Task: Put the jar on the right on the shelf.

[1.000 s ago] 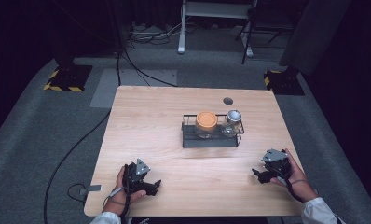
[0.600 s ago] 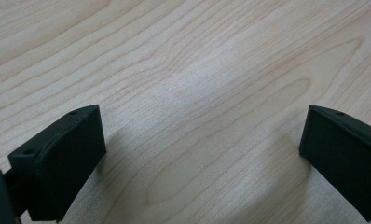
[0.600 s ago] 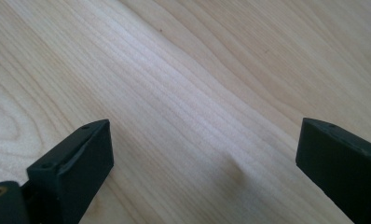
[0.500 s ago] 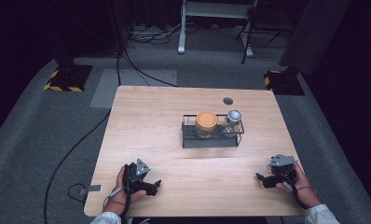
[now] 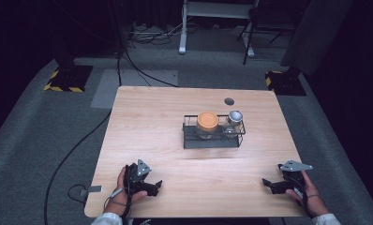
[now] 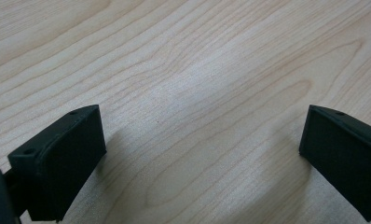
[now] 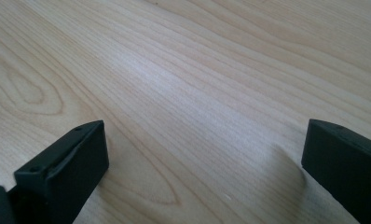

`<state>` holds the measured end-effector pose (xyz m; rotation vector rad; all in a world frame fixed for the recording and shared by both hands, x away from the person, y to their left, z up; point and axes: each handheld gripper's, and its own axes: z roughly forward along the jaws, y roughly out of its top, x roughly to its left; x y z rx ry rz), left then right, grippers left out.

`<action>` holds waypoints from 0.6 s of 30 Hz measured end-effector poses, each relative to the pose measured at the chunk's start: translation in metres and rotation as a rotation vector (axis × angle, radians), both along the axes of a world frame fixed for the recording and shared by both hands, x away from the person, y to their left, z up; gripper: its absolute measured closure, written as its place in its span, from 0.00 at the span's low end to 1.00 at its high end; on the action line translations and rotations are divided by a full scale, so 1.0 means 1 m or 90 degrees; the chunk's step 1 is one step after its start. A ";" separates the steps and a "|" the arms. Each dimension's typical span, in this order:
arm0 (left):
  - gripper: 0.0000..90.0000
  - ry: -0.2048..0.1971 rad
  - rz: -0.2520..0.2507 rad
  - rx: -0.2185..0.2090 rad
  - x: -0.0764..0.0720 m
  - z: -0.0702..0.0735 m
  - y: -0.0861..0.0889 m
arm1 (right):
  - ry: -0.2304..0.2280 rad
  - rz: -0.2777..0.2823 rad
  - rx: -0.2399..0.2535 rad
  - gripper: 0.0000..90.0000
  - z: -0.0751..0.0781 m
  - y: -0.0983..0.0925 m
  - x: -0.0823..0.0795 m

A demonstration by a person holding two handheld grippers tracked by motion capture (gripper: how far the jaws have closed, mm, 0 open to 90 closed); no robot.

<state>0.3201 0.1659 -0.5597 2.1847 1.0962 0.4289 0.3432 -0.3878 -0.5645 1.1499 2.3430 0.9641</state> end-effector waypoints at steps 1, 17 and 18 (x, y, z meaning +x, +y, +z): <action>0.00 0.000 0.000 0.000 0.000 0.000 0.000 | 0.004 -0.002 0.008 0.01 -0.001 -0.002 0.000; 0.00 -0.001 -0.003 0.000 0.000 0.000 0.000 | 0.007 -0.006 0.016 0.00 -0.002 -0.005 0.000; 0.00 -0.001 -0.002 0.000 0.000 0.000 0.000 | 0.007 -0.005 0.016 0.00 -0.002 -0.005 0.000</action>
